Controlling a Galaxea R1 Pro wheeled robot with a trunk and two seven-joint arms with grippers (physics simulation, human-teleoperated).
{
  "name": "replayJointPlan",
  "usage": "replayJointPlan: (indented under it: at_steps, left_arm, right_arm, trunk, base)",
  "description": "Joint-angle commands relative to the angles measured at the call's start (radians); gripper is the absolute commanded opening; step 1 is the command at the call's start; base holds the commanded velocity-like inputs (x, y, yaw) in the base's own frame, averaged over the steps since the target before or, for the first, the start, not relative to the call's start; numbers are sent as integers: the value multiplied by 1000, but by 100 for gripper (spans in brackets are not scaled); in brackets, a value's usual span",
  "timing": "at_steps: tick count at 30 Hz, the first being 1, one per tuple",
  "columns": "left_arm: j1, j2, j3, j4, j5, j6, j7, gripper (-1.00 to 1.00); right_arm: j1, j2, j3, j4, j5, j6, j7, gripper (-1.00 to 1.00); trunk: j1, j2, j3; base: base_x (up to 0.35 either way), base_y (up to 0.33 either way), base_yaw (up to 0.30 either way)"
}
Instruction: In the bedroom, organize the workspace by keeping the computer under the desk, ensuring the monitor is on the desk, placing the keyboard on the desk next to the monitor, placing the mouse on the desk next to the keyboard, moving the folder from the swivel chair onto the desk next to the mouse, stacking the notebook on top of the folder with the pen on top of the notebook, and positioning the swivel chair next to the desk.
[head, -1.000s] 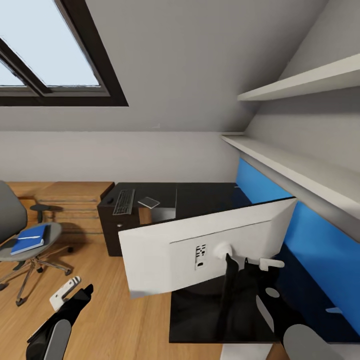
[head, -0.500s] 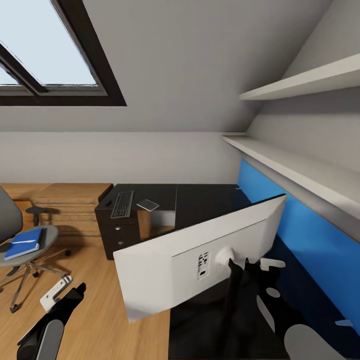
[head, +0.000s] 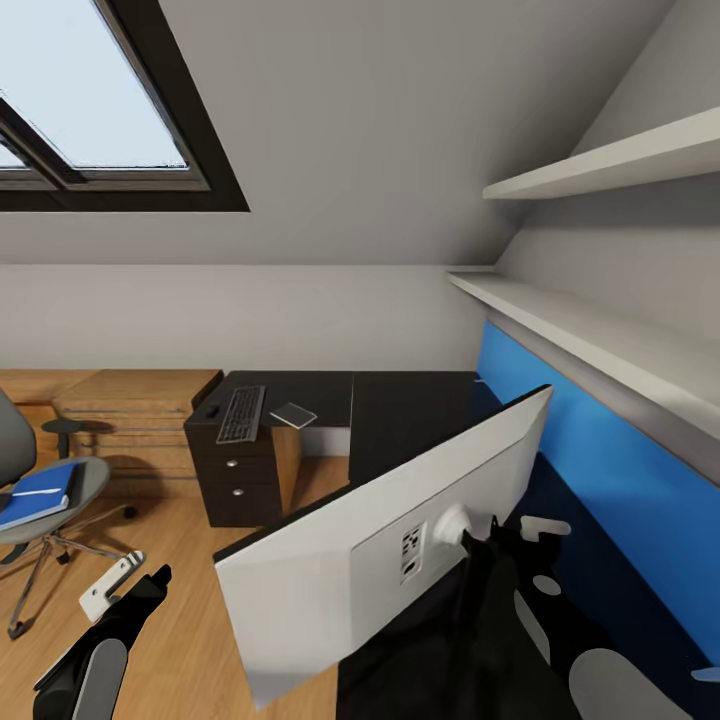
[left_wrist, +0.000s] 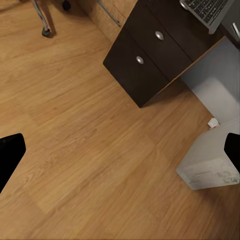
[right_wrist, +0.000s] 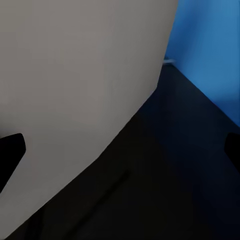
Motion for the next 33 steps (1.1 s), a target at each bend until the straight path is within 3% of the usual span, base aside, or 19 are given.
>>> replayJointPlan:
  at_steps: [1,9,25,33]
  left_arm:
    - [-1,-1,0,-4,10,2,5,100]
    - [-1,-2,-4,-14,6,-81,3,100]
    - [-1,-4,-5,-14,4,-87,3,100]
    - [-1,-2,-5,-14,4,-85,2,100]
  right_arm:
    - [-1,0,-2,1,5,-3,-1,100]
    - [-1,0,-2,1,5,-3,-1,100]
    - [-1,0,-1,2,5,-3,-1,100]
    - [-1,0,-1,2,5,-3,0,100]
  trunk:
    - [1,-2,-1]
    - [1,-2,-1]
    - [1,-2,-1]
    - [1,-2,-1]
  base:
    - [48,0,0]
    - [133,0,0]
    - [90,0,0]
    - [-124,0,0]
